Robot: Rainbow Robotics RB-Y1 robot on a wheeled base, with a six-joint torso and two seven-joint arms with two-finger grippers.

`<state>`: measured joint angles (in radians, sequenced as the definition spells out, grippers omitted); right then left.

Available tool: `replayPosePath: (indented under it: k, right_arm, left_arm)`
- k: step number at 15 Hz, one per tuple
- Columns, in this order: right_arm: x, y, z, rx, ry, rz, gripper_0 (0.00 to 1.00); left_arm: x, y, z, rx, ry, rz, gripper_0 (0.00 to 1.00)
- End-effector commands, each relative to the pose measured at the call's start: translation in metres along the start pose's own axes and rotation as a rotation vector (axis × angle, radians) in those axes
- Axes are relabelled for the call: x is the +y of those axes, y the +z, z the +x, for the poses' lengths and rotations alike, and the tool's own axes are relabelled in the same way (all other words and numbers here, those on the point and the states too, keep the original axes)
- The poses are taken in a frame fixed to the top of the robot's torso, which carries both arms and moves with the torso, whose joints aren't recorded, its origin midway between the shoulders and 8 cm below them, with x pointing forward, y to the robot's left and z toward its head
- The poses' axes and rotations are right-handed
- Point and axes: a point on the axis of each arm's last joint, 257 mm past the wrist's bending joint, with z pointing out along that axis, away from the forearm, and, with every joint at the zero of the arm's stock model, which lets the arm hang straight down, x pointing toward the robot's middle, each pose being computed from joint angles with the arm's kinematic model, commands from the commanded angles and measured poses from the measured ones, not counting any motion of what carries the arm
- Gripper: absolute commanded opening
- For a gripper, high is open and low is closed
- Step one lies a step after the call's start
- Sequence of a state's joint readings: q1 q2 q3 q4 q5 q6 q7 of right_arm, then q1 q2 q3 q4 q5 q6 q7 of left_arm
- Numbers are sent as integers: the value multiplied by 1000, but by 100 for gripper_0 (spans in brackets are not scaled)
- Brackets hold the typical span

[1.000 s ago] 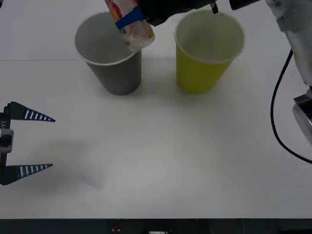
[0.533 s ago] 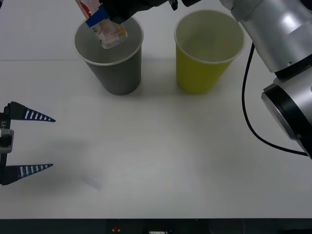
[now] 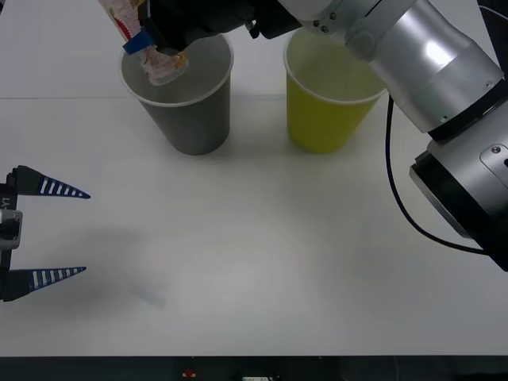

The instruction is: Put the can into the green bin and the plastic bottle into the gray bin

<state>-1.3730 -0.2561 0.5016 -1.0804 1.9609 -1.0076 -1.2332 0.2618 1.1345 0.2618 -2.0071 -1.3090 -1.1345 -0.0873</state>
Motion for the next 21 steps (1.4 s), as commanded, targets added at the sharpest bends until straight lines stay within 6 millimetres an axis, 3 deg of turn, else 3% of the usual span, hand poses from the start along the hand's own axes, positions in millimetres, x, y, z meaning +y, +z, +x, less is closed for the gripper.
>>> replayPosePath:
  k: [1, 2, 3, 7, 9, 12, 17, 21]
  right_arm:
    - [-6, 5, -1, -23, -11, 17, 19]
    - [-8, 5, -1, -24, -18, 20, 66]
    - [-7, 5, -1, -24, -22, 19, 100]
    - [-8, 0, -4, -35, -20, 4, 100]
    - [-10, -14, -7, -61, -14, -37, 100]
    - [-16, -50, -4, -40, -11, -77, 100]
    - [-19, -110, 25, -71, -37, -98, 100]
    - [-15, -155, 72, -96, -65, -79, 100]
  left_arm:
    - [0, 0, 0, 0, 0, 0, 100]
    - [0, 0, 0, 0, 0, 0, 100]
    - [0, 0, 0, 0, 0, 0, 100]
    - [0, 0, 0, 0, 0, 0, 100]
    - [0, 0, 0, 0, 0, 0, 100]
    - [0, 0, 0, 0, 0, 0, 100]
    - [0, 0, 0, 0, 0, 0, 100]
    - [0, 0, 0, 0, 0, 0, 100]
